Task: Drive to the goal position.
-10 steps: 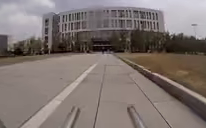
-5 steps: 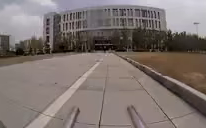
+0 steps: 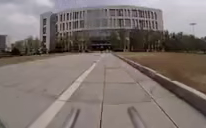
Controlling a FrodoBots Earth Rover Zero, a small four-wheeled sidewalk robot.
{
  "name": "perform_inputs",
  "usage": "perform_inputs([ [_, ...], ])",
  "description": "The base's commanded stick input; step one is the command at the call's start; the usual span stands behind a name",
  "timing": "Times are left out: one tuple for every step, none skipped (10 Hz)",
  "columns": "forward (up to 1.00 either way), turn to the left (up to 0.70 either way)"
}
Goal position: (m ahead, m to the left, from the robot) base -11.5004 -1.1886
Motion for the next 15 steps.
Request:
perform_inputs([
  [0.70,-0.05],
  [0.69,-0.28],
  [0.69,-0.34],
  [0.69,-0.17],
  [0.69,0.00],
  [0.68,0.00],
  [0.68,0.00],
  [0.68,0.00],
  [0.68,0.00],
  [0.68,0.00],
  [0.68,0.00],
  [0.68,0.00],
  [0.68,-0.19],
  [0.68,-0.33],
  [0.68,-0.12],
])
